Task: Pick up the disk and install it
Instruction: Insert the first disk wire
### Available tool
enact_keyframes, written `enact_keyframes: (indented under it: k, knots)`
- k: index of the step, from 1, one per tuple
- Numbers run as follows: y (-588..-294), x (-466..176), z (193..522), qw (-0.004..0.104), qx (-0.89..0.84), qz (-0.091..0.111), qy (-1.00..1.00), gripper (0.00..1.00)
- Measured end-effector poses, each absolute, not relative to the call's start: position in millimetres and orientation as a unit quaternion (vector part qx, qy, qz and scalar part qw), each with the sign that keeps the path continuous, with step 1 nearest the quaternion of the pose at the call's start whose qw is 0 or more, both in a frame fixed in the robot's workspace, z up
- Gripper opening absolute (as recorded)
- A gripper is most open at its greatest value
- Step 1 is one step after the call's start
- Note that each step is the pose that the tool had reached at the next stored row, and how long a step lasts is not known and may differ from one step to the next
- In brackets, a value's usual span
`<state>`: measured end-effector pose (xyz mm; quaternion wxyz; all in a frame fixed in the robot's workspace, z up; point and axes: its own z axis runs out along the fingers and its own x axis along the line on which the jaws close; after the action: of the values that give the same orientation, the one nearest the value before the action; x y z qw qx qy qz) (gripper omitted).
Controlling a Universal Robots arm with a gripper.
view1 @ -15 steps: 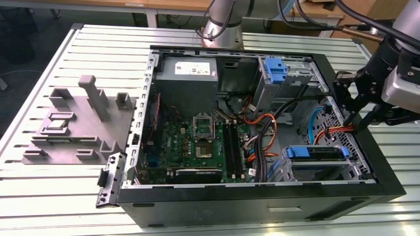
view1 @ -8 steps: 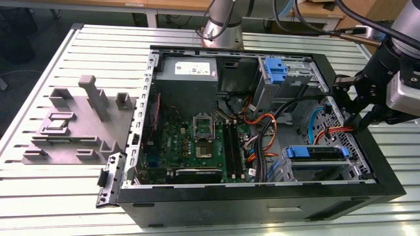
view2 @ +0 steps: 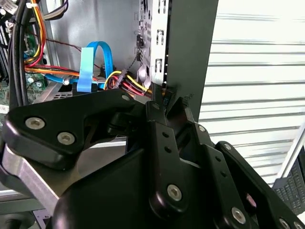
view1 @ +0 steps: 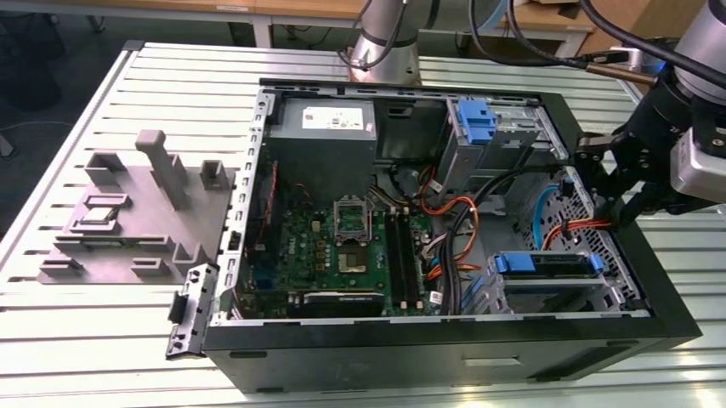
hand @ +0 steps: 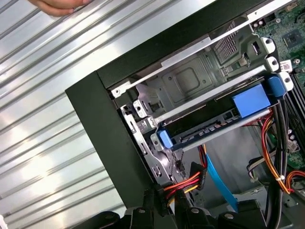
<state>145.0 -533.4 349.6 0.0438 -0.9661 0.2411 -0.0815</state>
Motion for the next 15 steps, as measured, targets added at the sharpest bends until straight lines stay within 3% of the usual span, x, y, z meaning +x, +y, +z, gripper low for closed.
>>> enact_keyframes:
  k: [6, 8, 15]
  knots:
    - [-533.5, 145.1, 349.5, 0.042, -0.966, -0.083, 0.241, 0.30]
    - [-533.4, 145.1, 352.9, 0.042, -0.966, -0.083, 0.241, 0.18]
    - [-533.4, 145.1, 361.8, 0.040, -0.966, -0.082, 0.241, 0.18]
